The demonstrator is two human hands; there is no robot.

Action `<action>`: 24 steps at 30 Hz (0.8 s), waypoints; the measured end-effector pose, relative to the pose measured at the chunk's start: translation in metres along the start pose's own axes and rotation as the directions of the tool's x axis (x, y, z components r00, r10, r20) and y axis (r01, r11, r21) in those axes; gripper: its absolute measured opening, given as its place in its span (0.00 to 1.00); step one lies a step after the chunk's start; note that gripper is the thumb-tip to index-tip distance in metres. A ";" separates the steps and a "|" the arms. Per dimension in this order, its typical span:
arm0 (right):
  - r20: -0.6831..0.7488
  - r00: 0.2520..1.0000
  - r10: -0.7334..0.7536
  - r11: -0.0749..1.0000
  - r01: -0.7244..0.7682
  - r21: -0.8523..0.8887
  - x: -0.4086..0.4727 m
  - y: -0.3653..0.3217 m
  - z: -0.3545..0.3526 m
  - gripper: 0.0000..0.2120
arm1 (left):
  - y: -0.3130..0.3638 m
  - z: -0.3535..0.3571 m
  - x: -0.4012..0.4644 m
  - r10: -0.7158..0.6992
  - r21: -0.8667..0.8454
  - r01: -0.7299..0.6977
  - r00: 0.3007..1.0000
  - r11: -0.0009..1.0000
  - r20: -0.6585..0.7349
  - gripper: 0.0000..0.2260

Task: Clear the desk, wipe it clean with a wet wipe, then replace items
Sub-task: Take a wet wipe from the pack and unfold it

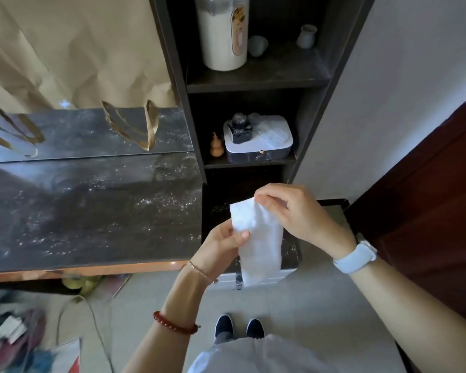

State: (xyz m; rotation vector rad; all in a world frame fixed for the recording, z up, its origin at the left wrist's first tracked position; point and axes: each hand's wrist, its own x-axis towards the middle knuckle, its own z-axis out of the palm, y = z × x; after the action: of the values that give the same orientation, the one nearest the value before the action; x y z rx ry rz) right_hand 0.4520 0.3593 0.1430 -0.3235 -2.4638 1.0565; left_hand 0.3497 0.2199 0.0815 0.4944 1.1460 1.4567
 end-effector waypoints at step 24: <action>0.338 0.602 0.723 0.334 -0.734 0.591 -0.033 0.045 0.042 0.15 | 0.023 -0.036 0.016 -0.347 -0.315 0.292 0.928 0.903 -0.137 0.19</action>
State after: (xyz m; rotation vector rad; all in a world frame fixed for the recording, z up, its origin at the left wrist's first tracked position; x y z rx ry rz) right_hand 0.4624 0.3510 0.0744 -1.2516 -1.6404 2.2486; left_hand 0.3044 0.2246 0.0805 -0.0427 1.0786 1.3677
